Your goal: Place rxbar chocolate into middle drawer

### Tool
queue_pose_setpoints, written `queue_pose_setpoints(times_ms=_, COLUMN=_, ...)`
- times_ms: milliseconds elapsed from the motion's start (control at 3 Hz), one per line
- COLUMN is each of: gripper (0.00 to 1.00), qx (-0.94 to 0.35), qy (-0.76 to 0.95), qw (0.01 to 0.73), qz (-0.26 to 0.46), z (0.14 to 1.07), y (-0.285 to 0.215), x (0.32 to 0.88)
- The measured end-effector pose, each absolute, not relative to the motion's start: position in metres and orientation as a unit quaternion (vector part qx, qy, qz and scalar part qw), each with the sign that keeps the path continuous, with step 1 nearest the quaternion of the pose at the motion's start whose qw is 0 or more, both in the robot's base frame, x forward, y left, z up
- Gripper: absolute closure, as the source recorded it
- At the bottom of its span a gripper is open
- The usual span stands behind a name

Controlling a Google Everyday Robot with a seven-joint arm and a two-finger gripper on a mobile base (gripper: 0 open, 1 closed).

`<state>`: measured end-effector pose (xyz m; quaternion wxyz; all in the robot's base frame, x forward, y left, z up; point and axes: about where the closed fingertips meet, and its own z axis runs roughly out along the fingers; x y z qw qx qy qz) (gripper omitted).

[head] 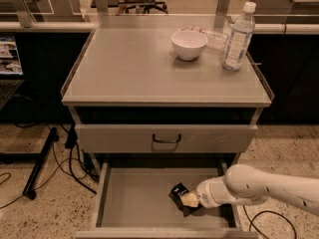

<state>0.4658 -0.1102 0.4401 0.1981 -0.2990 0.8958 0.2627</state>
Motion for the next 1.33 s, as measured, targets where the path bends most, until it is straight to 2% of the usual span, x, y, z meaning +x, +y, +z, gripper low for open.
queue_pose_setpoints(times_ms=333, gripper=1.00, qx=-0.280, qy=0.901, qw=0.190, qz=0.270, z=0.4152, y=-0.1203, x=0.4627)
queue_pose_setpoints(times_ms=667, gripper=0.81, qx=-0.280, qy=0.901, qw=0.189, qz=0.271, z=0.4135, y=-0.1196, x=0.4619)
queue_pose_setpoints(times_ms=1333, gripper=0.35, qx=-0.280, qy=0.901, qw=0.189, qz=0.271, z=0.4135, y=-0.1195, x=0.4618)
